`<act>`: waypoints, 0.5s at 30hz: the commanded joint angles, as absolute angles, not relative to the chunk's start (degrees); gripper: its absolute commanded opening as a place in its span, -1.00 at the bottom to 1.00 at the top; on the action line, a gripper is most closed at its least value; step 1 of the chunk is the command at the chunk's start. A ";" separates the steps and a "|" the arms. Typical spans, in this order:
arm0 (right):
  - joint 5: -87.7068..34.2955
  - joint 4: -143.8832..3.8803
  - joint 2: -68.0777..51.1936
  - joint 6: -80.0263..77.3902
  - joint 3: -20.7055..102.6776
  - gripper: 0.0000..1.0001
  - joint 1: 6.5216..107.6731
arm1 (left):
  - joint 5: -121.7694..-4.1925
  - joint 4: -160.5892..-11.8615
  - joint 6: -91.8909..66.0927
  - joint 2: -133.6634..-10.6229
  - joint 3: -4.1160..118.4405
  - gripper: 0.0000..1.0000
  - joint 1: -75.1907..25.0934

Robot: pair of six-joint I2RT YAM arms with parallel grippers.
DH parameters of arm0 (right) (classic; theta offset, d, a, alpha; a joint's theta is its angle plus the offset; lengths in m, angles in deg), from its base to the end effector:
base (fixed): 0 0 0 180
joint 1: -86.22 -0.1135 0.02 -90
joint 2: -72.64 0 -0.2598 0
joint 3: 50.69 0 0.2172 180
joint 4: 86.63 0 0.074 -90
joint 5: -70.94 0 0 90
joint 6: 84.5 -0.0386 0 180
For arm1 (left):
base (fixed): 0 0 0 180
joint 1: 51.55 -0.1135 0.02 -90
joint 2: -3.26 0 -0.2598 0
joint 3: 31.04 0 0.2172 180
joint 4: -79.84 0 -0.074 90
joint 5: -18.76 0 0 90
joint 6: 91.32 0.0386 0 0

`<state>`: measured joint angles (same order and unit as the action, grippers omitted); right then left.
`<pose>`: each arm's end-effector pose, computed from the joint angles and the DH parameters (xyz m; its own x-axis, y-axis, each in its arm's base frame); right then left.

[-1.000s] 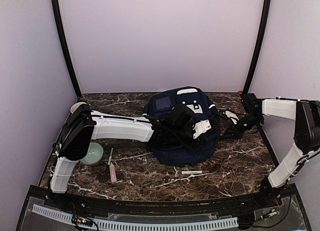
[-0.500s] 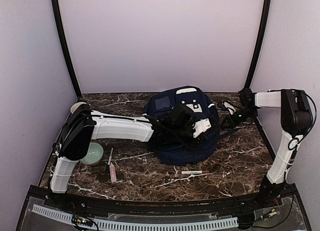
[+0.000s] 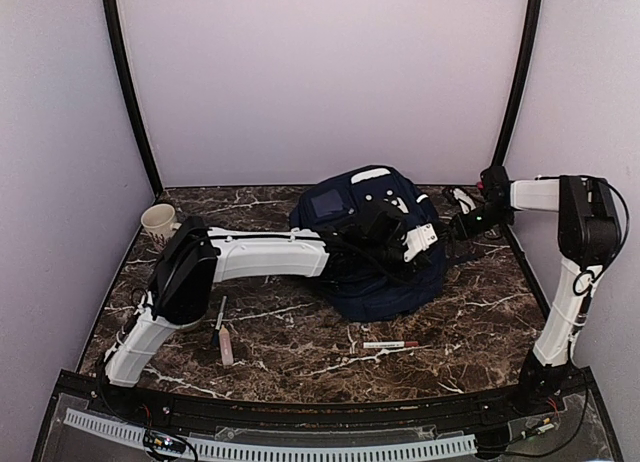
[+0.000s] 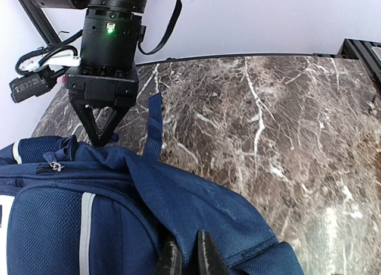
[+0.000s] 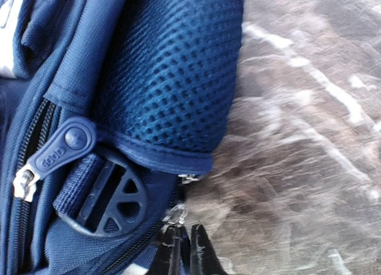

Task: Pack the student bag
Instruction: Zip the student bag into the largest pocket of the bag.

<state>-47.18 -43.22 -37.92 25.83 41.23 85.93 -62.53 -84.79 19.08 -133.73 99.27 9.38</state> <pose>0.3676 0.0201 0.1919 -0.7500 -0.3102 -0.5842 -0.5182 0.8244 0.2276 0.2522 -0.4658 0.2233 0.1540 0.4322 -0.8885 0.9373 0.2208 0.2698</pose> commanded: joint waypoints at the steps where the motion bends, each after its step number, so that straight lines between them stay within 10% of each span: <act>1: -38.09 -52.62 -34.11 22.07 41.76 -0.75 89.11 | -62.10 -83.77 19.15 -136.42 107.83 -1.00 9.01; 8: -40.14 -48.86 -27.23 22.38 37.79 -0.26 89.99 | -62.41 -80.57 16.05 -137.82 111.07 -0.32 8.83; 15: -53.04 -44.25 -13.43 27.45 29.64 -0.11 89.90 | -64.49 -83.47 13.58 -124.95 96.96 -0.07 8.83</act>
